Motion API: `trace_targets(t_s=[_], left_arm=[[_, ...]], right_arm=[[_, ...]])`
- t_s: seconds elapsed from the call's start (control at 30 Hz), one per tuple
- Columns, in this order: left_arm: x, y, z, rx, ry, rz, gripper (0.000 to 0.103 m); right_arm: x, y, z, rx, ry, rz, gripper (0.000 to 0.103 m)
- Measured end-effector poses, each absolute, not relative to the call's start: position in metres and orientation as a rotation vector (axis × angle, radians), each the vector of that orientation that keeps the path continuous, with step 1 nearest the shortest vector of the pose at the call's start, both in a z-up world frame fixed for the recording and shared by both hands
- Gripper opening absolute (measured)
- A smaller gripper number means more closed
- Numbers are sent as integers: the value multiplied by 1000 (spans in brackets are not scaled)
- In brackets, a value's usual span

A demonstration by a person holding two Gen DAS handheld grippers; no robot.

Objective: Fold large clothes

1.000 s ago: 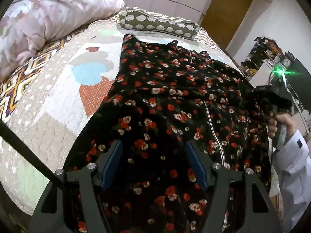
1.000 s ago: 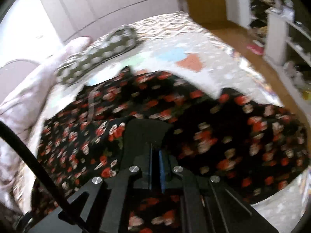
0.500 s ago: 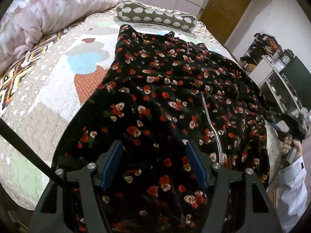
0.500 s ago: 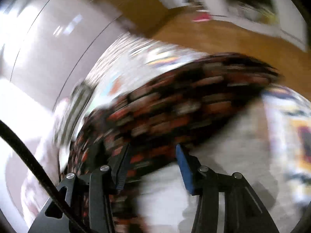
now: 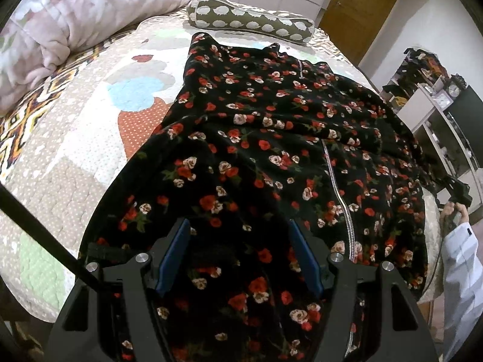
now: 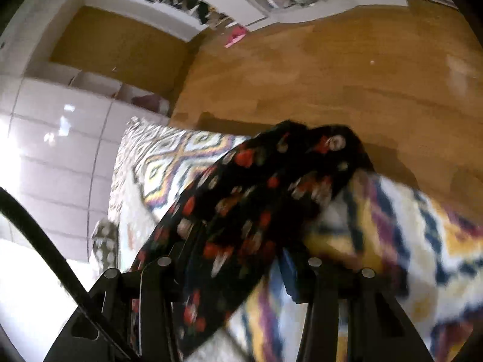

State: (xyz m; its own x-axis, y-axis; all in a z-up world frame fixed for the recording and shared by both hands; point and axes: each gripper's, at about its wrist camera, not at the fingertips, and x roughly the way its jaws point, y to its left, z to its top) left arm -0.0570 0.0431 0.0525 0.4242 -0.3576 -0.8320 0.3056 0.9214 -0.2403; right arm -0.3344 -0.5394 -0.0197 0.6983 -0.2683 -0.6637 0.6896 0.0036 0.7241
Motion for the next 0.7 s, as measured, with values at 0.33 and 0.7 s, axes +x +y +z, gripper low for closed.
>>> trace_targets(t_s=[0.33,0.7], left_arm=[[-63,55,57,-84,1027,-442,66],[-82,119,75,-186,950,-429,66]], right_arm=[[-308,-520,69,1093,404,-796,9],[-72,-262,160,442,635,-335,11]])
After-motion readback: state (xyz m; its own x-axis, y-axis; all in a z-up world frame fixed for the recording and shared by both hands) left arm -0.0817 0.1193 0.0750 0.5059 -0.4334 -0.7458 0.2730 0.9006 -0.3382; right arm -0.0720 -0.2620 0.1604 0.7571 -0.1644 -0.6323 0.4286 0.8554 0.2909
